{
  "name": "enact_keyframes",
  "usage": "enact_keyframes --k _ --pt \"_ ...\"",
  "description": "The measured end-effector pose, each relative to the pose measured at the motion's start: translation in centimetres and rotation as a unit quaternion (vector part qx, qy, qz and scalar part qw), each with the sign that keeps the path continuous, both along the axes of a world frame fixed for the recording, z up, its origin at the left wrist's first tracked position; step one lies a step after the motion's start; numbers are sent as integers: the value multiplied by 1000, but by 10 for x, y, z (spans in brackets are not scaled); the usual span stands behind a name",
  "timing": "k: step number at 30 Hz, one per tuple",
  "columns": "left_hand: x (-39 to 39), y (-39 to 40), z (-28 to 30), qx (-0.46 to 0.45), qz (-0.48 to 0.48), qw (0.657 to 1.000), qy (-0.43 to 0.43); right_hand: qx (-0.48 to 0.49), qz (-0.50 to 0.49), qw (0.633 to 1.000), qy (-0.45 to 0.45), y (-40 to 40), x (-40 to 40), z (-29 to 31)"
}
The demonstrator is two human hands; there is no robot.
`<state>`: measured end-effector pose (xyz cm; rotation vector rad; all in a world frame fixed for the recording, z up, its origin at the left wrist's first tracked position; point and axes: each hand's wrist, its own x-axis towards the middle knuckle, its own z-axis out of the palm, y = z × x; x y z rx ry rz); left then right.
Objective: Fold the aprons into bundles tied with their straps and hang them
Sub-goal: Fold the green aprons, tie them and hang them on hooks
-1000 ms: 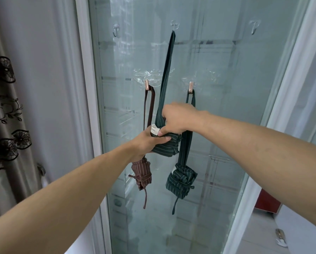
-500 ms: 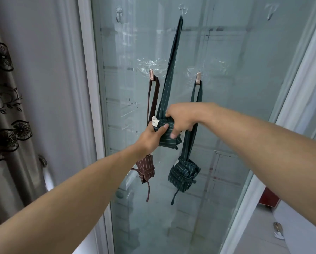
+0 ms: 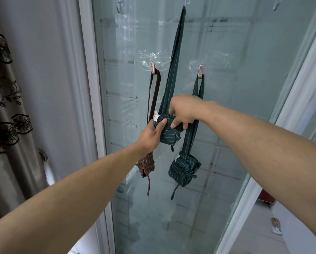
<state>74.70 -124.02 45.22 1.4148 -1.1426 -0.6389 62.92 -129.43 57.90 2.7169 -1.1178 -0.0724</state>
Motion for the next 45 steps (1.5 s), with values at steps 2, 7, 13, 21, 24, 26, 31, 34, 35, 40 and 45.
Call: enact_keyframes --k 2,7,13,21,24,26,31,34,35,40,45 --pt "-7 4 1 -6 27 999 -17 64 -16 998 -12 -1 0 4" --pt "-11 6 -2 -13 25 1000 -12 109 -36 992 -54 2 -2 6" --pt "-11 19 30 124 -10 992 -6 37 -56 994 -81 13 -4 15" --pt "1 29 55 223 127 878 -405 -31 -87 993 -71 20 -1 9" --pt "4 23 43 210 156 842 -471 -46 -80 992 -81 23 0 5" --pt "9 18 36 220 123 883 -396 -49 -74 993 -80 24 0 7" --pt "19 24 38 194 80 921 -328 -40 -81 994 -68 26 -1 14" --pt "27 27 41 190 84 918 -337 -35 -85 994 -64 31 -2 22" --pt "29 27 42 188 87 919 -336 -39 -84 994 -59 32 -2 24" --pt "30 29 42 180 92 914 -351 -64 -106 992 -18 41 5 35" --pt "35 30 43 193 108 913 -344 -59 -97 992 45 42 14 34"
